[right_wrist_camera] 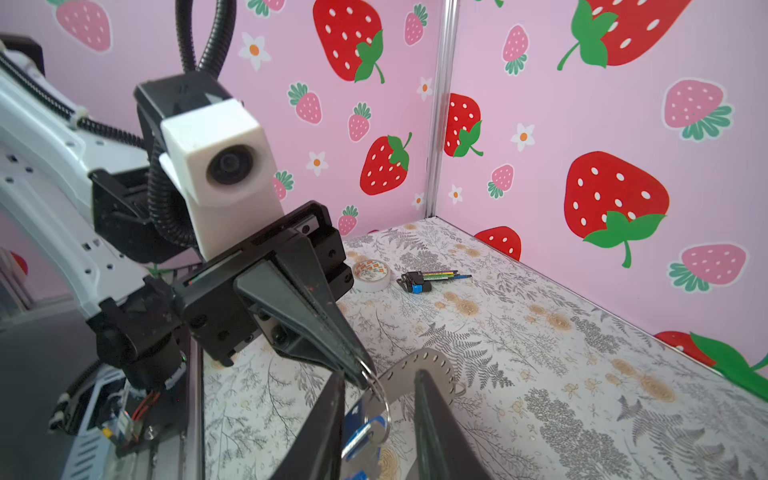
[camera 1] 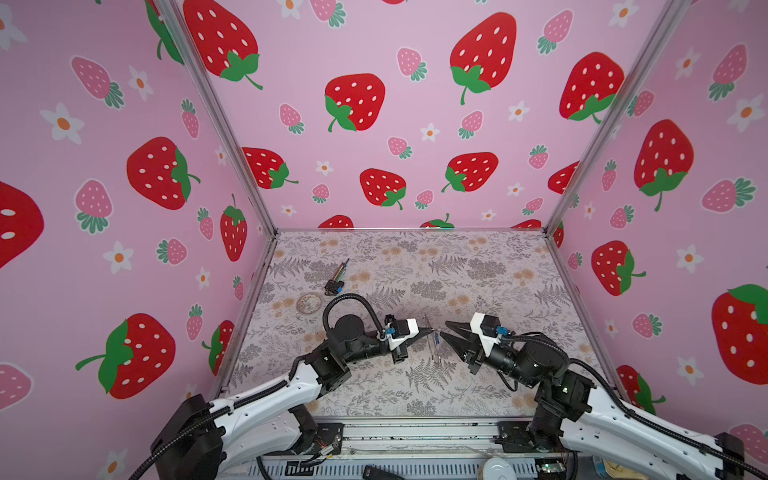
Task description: Put the keys on the keyring
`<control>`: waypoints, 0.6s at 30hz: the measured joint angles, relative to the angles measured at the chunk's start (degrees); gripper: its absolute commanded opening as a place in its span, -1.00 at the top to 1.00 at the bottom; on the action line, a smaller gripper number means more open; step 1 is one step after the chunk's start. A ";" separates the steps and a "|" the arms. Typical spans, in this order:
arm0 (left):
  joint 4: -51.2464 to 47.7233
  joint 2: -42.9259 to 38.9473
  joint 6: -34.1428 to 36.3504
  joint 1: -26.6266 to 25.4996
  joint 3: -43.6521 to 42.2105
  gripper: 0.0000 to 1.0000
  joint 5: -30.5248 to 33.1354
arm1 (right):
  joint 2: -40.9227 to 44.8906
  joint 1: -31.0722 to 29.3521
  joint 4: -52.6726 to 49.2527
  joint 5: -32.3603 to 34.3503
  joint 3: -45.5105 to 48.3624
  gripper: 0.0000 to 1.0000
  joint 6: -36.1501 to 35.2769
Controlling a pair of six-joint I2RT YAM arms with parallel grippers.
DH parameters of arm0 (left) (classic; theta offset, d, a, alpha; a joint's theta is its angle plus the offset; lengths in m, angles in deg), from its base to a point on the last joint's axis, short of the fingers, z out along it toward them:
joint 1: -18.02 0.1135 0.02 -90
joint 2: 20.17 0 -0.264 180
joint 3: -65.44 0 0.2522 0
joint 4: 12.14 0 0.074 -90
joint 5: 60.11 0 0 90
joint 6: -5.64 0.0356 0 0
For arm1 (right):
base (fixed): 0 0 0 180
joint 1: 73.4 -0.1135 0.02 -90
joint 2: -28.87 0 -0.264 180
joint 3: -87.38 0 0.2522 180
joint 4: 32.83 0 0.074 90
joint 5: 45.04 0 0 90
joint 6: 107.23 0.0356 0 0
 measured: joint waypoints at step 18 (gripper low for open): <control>-0.02 0.00 0.09 0.17 0.00 1.00 -3.06 | -3.50 1.97 -8.52 -4.35 -3.78 0.69 -6.51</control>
